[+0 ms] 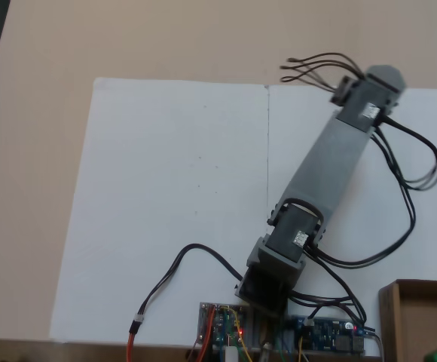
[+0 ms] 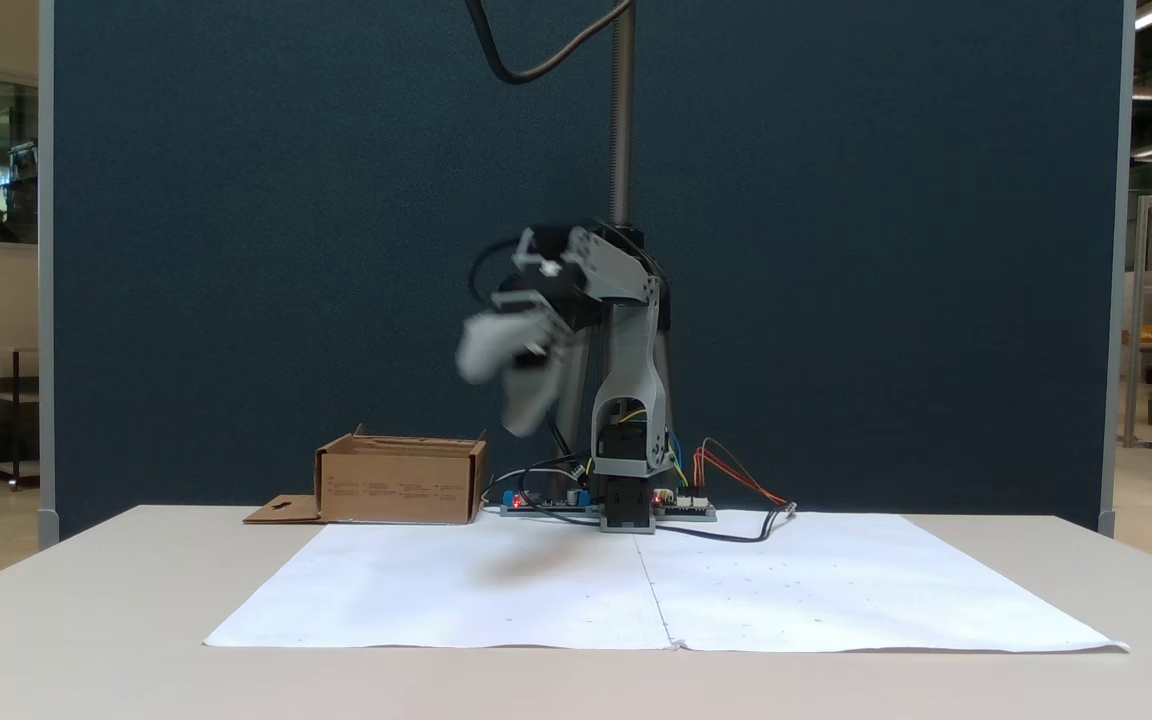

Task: Grasp a green dice and put it in the bin.

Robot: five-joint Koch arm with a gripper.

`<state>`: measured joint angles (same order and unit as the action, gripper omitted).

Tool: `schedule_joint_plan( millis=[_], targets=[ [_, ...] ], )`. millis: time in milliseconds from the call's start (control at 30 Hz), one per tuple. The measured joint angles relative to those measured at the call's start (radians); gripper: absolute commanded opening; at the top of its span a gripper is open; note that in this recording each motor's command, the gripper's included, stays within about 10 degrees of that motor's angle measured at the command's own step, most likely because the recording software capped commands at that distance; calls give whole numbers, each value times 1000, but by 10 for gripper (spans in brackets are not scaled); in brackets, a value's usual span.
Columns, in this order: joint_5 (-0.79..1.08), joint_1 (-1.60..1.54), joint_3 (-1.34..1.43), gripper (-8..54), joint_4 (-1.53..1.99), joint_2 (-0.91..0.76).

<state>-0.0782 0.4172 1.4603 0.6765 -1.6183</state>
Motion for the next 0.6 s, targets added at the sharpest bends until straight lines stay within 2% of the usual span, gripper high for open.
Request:
schedule_joint_plan(
  millis=[233,467,600],
  targets=[
    [0,-439,411,431,-270,-74],
    [0,-457,719,451,-538,-299],
    [0,-459,999,446,-693,-453]
  ],
)
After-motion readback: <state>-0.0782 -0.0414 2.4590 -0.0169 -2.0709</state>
